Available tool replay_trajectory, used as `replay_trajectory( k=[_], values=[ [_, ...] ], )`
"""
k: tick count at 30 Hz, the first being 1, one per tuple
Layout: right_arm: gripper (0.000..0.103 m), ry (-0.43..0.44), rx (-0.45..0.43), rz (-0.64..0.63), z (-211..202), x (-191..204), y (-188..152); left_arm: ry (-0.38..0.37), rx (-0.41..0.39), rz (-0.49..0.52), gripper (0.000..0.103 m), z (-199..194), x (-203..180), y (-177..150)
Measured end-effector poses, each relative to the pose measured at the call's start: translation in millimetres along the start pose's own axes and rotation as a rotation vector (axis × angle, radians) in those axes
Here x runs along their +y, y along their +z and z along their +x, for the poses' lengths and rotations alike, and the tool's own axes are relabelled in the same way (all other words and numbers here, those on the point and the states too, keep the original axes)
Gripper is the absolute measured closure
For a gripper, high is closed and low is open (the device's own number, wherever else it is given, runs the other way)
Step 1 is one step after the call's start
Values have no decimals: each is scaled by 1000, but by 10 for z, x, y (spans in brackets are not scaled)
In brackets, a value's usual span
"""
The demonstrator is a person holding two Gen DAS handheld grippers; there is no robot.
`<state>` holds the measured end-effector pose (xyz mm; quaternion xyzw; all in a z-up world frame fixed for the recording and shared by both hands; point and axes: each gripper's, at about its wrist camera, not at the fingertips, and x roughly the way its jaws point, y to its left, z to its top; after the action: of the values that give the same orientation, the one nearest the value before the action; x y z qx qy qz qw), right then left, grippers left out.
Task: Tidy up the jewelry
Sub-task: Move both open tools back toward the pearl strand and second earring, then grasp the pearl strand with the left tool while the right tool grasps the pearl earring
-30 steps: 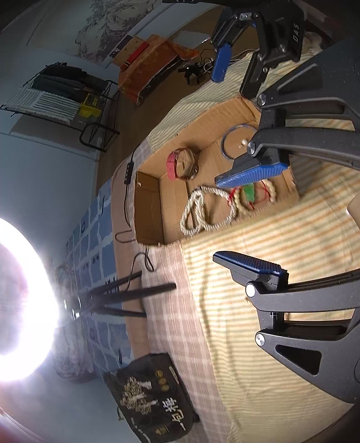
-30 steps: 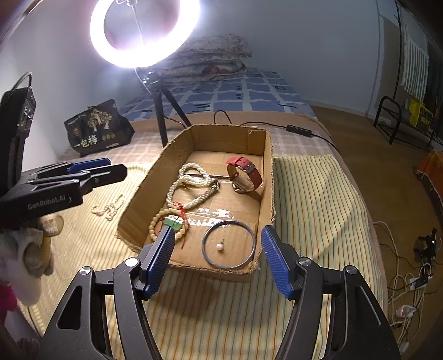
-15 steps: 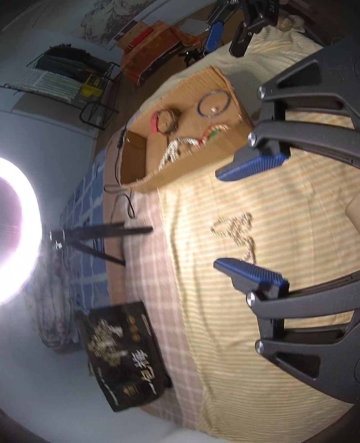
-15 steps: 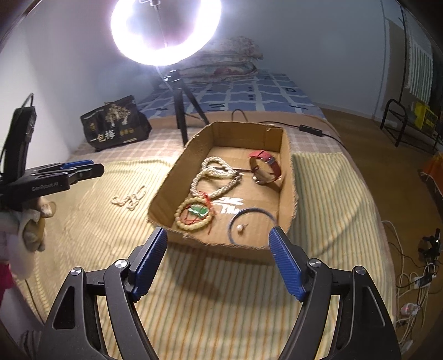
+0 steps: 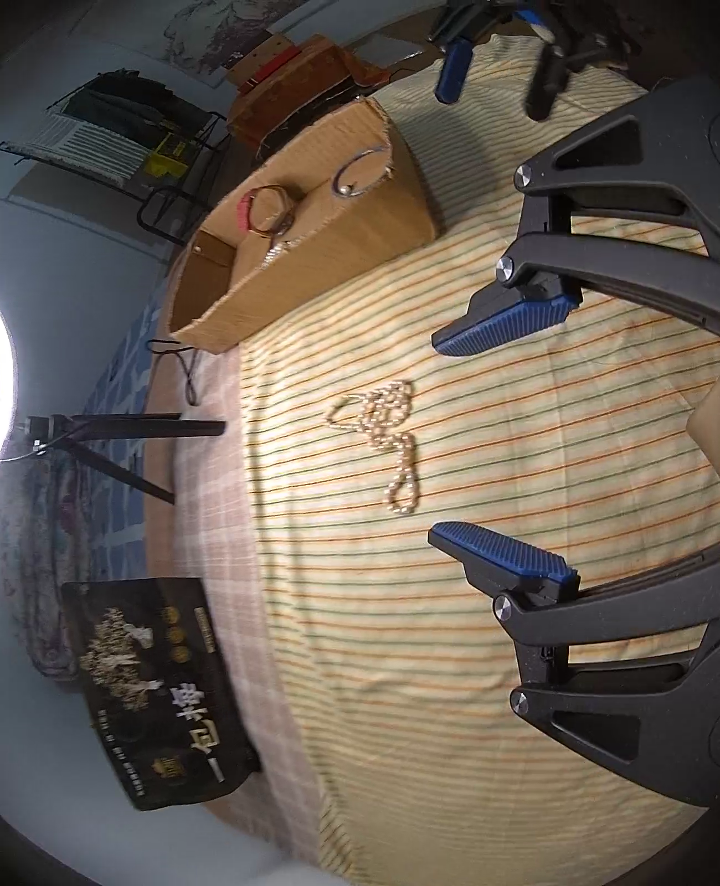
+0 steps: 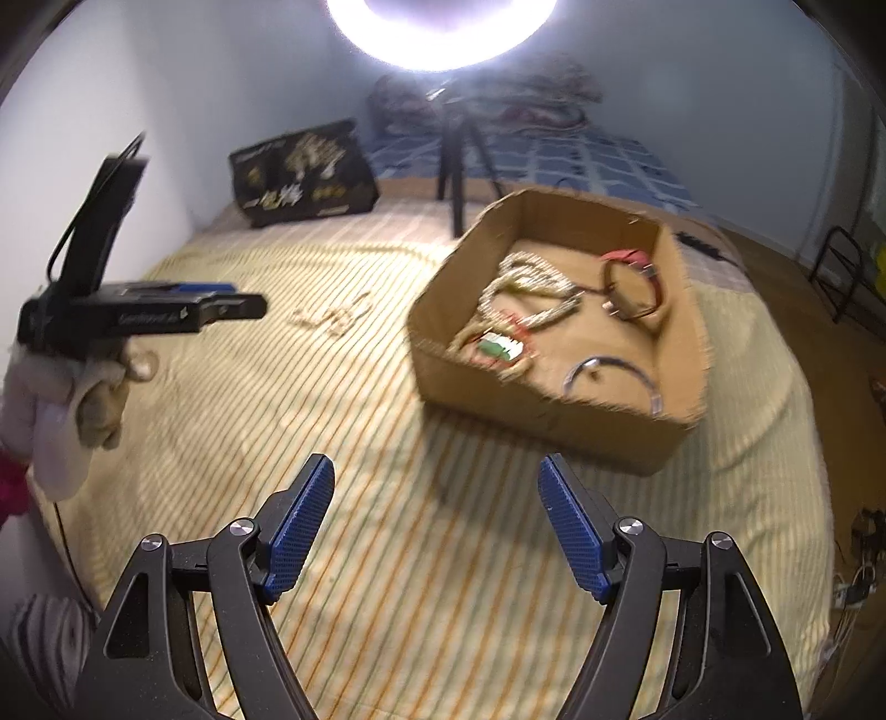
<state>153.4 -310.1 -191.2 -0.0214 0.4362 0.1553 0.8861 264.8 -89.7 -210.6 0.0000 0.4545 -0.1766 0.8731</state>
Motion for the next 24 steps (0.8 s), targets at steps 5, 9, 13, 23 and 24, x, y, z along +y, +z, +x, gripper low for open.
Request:
replay_trajectory(
  k=[5,9,13,23,24],
  values=[
    [27,41,41,-23,173,172,-91,-8,24,-29,35,148,29,-11],
    [27,59,60,-34,296,250,-106,-4,25,-52,34,264,40,21],
    [27,73,70,-34,406,302,-93,5,32,-66,34,410,10,46],
    [27,107,91,-30,611,384,-55,75,20,-40,34,656,-161,129],
    [27,104,92,-32,635,396,-53,84,21,-40,34,677,-162,146]
  ],
)
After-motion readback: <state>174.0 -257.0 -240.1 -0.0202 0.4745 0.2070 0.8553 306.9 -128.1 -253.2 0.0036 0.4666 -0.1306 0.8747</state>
